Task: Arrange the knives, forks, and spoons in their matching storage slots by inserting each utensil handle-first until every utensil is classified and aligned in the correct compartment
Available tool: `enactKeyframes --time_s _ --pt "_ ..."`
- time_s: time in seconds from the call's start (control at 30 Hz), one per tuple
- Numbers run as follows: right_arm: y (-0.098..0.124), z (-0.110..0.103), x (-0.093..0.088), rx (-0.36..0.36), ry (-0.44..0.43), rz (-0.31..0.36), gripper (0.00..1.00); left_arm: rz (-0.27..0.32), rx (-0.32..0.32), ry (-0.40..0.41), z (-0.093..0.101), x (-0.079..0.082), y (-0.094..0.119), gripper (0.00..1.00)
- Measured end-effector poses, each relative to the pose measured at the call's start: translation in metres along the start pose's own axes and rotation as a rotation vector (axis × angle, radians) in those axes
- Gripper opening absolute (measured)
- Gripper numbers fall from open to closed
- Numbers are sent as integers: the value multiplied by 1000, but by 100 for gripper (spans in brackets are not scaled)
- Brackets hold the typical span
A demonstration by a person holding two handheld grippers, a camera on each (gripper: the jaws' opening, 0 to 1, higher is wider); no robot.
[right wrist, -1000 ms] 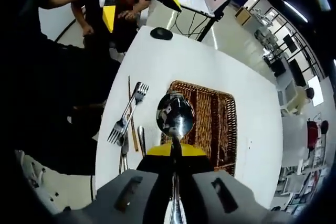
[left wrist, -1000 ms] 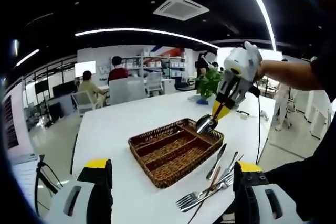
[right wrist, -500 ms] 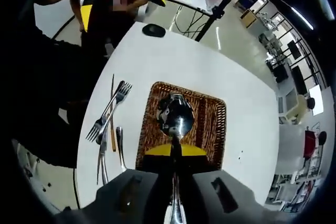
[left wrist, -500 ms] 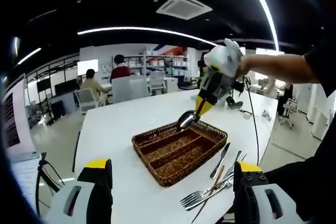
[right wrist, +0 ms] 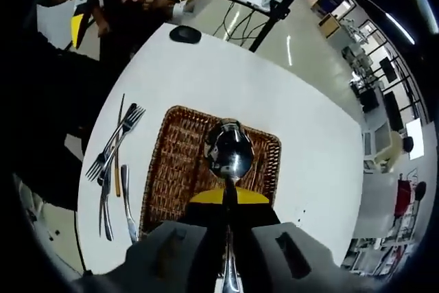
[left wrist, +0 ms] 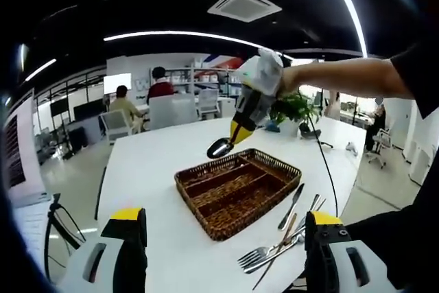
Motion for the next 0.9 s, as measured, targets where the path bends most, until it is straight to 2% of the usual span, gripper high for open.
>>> enactKeyframes --time_s 0.13,0.3,0.63,0.9 --pt "1 11 -1 -9 5 -17 0 -10 3 3 -2 -3 0 100" --pt "4 19 -6 -13 -20 -5 0 -19 5 5 -1 -6 -2 100" --pt "0 20 -4 -24 -45 29 0 -20 -4 9 1 -7 -6 100" --pt "-15 18 -8 -25 -46 51 0 -23 2 13 1 -10 -5 100"
Point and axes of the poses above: the point that each gripper's makers call its tool centre point, and the gripper's own axes: y roughly backward along the fingers, z roughly to its right, x roughly out of its top, the point moved 9 cm from there along y, roughly backward along the fingers, and after that the axes turned 6 degrees about x, right-handed, at the moved point
